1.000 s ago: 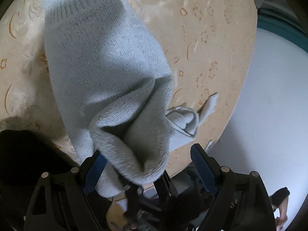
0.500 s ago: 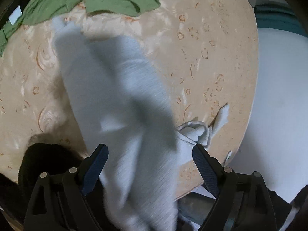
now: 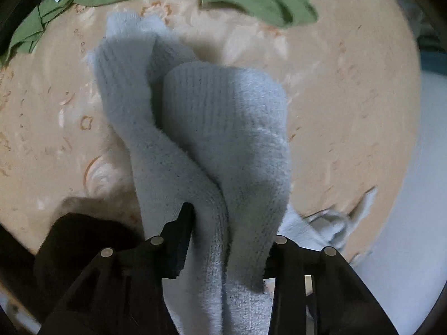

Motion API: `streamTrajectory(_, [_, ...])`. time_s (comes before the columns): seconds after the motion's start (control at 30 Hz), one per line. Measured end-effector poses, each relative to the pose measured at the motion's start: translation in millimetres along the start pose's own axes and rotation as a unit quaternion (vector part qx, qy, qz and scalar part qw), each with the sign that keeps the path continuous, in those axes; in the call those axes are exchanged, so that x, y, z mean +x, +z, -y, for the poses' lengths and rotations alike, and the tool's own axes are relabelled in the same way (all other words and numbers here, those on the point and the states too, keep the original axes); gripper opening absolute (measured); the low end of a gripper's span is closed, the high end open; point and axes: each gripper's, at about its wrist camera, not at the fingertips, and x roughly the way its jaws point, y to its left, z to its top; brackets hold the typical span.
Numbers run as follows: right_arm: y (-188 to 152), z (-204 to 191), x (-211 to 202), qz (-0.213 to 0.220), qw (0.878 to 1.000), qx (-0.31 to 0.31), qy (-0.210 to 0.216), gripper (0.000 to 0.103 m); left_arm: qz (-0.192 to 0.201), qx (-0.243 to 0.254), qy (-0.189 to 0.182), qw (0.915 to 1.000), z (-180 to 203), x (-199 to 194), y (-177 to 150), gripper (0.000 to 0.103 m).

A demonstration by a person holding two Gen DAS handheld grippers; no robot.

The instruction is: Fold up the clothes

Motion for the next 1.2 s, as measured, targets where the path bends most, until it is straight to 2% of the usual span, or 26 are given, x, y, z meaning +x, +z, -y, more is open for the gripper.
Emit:
streamTrajectory(0.07, [3,10,-1,0.007,1.0,0.021,0.001,0.017,0.012,-0.002,-0.016,0.9998,-2,-4,-2,0.03])
streamTrajectory(0.13, [4,18,0,0.006,0.999,0.037,-0.002,0.023,0.01,-0.016,-0.044,0.9989,-3,-6,-2,0.029])
streamTrajectory(0.17, [4,21,-1,0.007,0.999,0.044,-0.008,0.037,0.006,-0.02,-0.053,0.9984,-2,-7,-2,0.029])
streamTrajectory(0.2, [2,22,-3,0.012,0.999,0.049,-0.015,0.061,0.003,-0.019,-0.055,0.9983,1,-7,-2,0.029])
streamTrajectory(0.3, [1,23,-4,0.038,0.997,0.05,-0.035,0.084,0.002,-0.01,-0.049,0.9987,11,-7,-5,0.029])
streamTrajectory(0.37, [4,22,3,0.046,0.997,0.043,-0.042,0.089,0.002,-0.006,-0.047,0.9989,18,-6,-7,0.029])
streamTrajectory(0.53, [13,1,40,0.015,0.998,0.004,-0.053,0.087,-0.004,0.008,-0.058,0.9983,32,-4,-13,0.029])
streamTrajectory(0.57, [14,-3,47,0.012,0.998,-0.009,-0.068,0.081,-0.007,0.01,-0.063,0.9979,33,-4,-13,0.029])
streamTrajectory(0.6, [14,-7,51,0.018,0.997,-0.022,-0.076,0.059,-0.005,0.004,-0.075,0.9971,31,-6,-13,0.029])
streamTrajectory(0.63, [16,-8,53,0.029,0.996,-0.03,-0.085,0.046,-0.001,-0.002,-0.084,0.9965,28,-8,-11,0.028])
streamTrajectory(0.67, [19,-6,53,0.031,0.995,-0.029,-0.094,0.018,0.002,-0.007,-0.093,0.9956,25,-10,-10,0.028])
streamTrajectory(0.77, [30,11,48,0.032,0.995,0.015,-0.09,0.017,0.007,0.008,-0.142,0.9897,25,-21,-11,0.021])
streamTrajectory(0.83, [38,26,32,0.053,0.994,0.055,-0.077,0.017,0.017,0.018,-0.176,0.984,29,-36,-14,0.019])
streamTrajectory(0.93, [52,32,1,0.095,0.99,0.069,-0.082,0.016,0.037,0.045,-0.199,0.9783,46,-69,-21,0.017])
streamTrajectory(1.03, [73,30,-30,0.141,0.985,0.064,-0.082,0.016,0.068,0.077,-0.213,0.9717,68,-108,-32,0.013])
streamTrajectory(1.07, [81,26,-41,0.156,0.982,0.057,-0.086,0.016,0.078,0.09,-0.226,0.9668,74,-129,-37,0.009])
streamTrajectory(1.13, [95,15,-64,0.186,0.977,0.041,-0.097,0.016,0.099,0.115,-0.251,0.9559,86,-168,-45,0.009])
streamTrajectory(1.2, [108,2,-92,0.219,0.97,0.018,-0.108,0.016,0.121,0.136,-0.246,0.9521,120,-179,-65,0.009])
